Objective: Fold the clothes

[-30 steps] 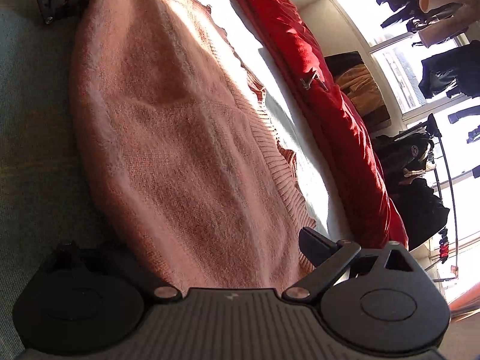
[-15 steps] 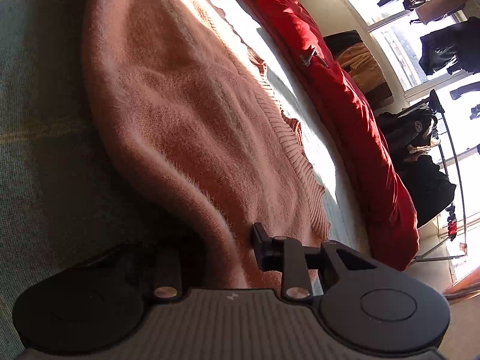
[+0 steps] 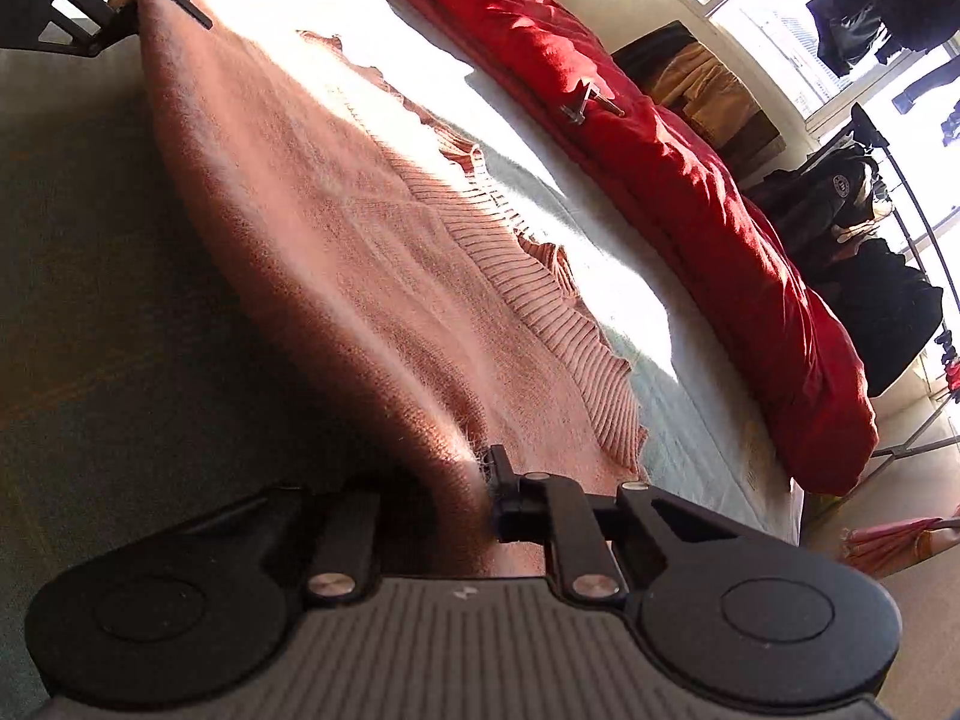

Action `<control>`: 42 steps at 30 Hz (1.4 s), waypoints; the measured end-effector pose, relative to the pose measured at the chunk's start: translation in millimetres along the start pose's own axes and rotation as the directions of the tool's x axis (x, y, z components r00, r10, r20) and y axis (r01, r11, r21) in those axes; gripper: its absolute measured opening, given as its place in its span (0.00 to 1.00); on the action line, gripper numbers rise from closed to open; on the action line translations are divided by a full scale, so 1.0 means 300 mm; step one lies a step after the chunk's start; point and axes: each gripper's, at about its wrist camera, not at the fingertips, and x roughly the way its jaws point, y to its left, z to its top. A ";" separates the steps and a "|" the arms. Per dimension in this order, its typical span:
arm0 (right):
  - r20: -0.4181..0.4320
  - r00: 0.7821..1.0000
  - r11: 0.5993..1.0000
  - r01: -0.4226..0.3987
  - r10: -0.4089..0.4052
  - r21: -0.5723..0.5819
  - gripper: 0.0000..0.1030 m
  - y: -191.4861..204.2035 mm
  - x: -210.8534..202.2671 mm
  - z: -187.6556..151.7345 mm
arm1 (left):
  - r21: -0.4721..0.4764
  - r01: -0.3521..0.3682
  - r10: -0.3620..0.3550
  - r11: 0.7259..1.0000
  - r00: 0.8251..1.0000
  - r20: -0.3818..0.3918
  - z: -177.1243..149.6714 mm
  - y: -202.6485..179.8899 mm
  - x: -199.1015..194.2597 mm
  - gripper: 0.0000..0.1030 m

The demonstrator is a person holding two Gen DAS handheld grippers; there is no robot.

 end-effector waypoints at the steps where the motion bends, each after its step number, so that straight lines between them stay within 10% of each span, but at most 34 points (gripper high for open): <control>1: 0.002 1.000 1.000 -0.005 0.005 0.018 0.11 -0.008 -0.014 -0.002 | 0.000 -0.005 0.005 1.000 1.000 0.007 0.004 -0.002 -0.016 0.07; 20: -0.009 0.986 0.986 -0.163 0.164 0.040 0.11 0.225 -0.444 -0.148 | -0.019 0.027 -0.026 0.999 0.998 0.055 -0.131 -0.274 -0.471 0.07; 28: -0.007 0.992 0.992 -0.125 0.125 0.018 0.13 0.422 -0.423 -0.286 | -0.059 -0.007 0.010 0.998 0.999 0.053 -0.200 -0.445 -0.506 0.09; 34: 0.022 0.992 0.989 -0.129 0.128 0.069 0.30 0.477 -0.474 -0.354 | -0.156 0.036 -0.031 0.987 0.999 0.032 -0.232 -0.463 -0.576 0.17; 37: 0.042 0.987 0.976 -0.158 0.153 0.149 0.30 0.458 -0.531 -0.396 | -0.294 0.135 -0.118 0.946 0.990 0.077 -0.248 -0.400 -0.651 0.17; 40: 0.136 0.970 0.921 -0.234 0.200 0.310 0.38 0.380 -0.587 -0.429 | -0.507 0.229 -0.147 0.831 0.969 0.198 -0.271 -0.278 -0.693 0.19; 42: 0.214 0.958 0.867 -0.267 0.191 0.421 0.51 0.328 -0.584 -0.434 | -0.594 0.253 -0.142 0.764 0.963 0.228 -0.284 -0.223 -0.650 0.40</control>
